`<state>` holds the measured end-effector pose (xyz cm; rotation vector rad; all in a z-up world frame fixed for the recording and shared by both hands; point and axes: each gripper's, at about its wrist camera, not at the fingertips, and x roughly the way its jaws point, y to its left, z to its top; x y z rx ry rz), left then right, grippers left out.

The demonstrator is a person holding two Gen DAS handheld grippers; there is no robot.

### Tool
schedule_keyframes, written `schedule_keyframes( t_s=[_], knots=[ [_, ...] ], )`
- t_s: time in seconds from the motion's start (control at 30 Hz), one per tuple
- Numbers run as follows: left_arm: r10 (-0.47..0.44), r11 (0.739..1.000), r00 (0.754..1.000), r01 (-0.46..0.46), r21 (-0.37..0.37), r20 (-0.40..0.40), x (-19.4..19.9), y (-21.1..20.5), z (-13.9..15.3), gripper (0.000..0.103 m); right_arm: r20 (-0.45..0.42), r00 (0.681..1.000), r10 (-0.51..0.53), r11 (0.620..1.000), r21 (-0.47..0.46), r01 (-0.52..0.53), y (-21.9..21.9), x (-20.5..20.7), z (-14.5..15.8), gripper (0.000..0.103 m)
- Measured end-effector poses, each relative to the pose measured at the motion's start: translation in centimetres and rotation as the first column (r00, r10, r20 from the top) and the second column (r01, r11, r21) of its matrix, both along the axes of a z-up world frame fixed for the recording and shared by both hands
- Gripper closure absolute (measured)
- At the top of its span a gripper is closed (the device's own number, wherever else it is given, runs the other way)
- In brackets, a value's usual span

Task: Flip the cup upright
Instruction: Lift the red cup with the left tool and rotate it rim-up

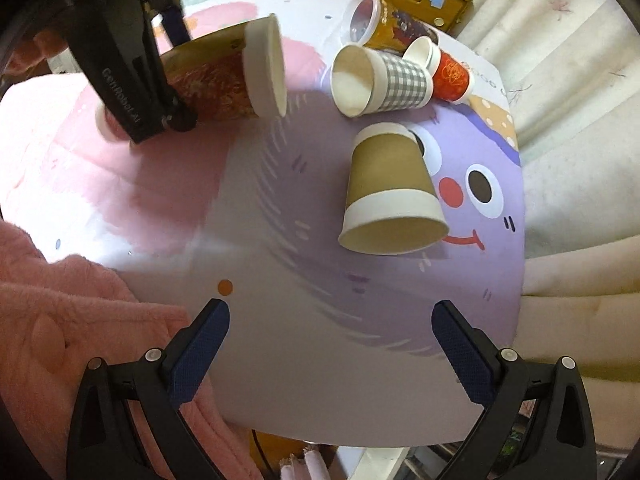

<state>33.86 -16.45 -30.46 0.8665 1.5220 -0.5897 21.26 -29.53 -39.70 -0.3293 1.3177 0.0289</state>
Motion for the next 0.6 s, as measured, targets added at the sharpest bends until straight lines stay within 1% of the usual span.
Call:
schedule_keyframes(
  t_s=[0.1,0.17,0.2,0.23,0.3,0.37,0.4,0.43,0.47,0.53,0.57,0.6],
  knots=[
    [0.071,0.997,0.997,-0.071,-0.027,0.001,-0.4,0.3,0.6,0.028,0.029,0.999,-0.038,0.999,0.023,0.038,0.9,-1.0,1.4,0.001],
    [0.128,0.99,0.992,-0.129,-0.059,-0.015,-0.7,0.5,0.8,0.028,0.056,0.996,-0.07,0.996,0.05,0.067,1.1,-1.6,2.2,0.001],
    [0.172,0.981,0.984,-0.175,-0.079,-0.033,-0.7,0.7,0.9,0.028,0.065,0.994,-0.084,0.995,0.058,0.081,1.7,-2.0,2.9,0.001],
    [0.217,0.971,0.975,-0.221,-0.094,-0.053,-0.7,1.0,1.0,0.028,0.075,0.992,-0.106,0.992,0.072,0.101,1.8,-2.3,3.4,0.001],
    [0.324,0.936,0.942,-0.333,-0.112,-0.089,-0.8,1.7,0.7,0.028,0.089,0.983,-0.162,0.982,0.11,0.152,1.9,-3.0,4.5,0.001],
    [0.405,0.901,0.909,-0.415,-0.126,-0.098,-0.4,2.7,0.5,0.028,0.085,0.965,-0.25,0.956,0.179,0.232,1.9,-3.6,5.8,0.001],
    [0.446,0.879,0.888,-0.458,-0.13,-0.108,-0.8,3.1,0.3,0.028,0.077,0.951,-0.298,0.935,0.222,0.275,1.6,-3.9,6.3,0.001],
    [0.479,0.862,0.87,-0.491,-0.126,-0.116,-0.9,3.5,-0.1,0.028,0.06,0.929,-0.365,0.895,0.296,0.333,0.7,-3.9,7.0,0.001],
    [0.512,0.843,0.85,-0.525,-0.114,-0.123,-1.1,3.8,-0.5,0.028,0.041,0.911,-0.41,0.861,0.348,0.372,0.2,-4.1,7.4,0.001],
    [0.574,0.801,0.806,-0.589,-0.104,-0.144,-1.8,4.0,-1.3,0.028,-0.015,0.866,-0.5,0.774,0.441,0.455,-1.3,-4.2,8.0,0.001],
    [0.601,0.779,0.783,-0.619,-0.105,-0.16,-1.7,3.9,-1.9,0.028,-0.046,0.838,-0.544,0.723,0.481,0.496,-2.4,-4.2,8.3,0.001],
    [0.622,0.759,0.763,-0.643,-0.106,-0.173,-2.1,4.0,-2.1,0.028,-0.064,0.82,-0.569,0.687,0.512,0.516,-3.3,-4.2,8.4,0.001]
  ],
)
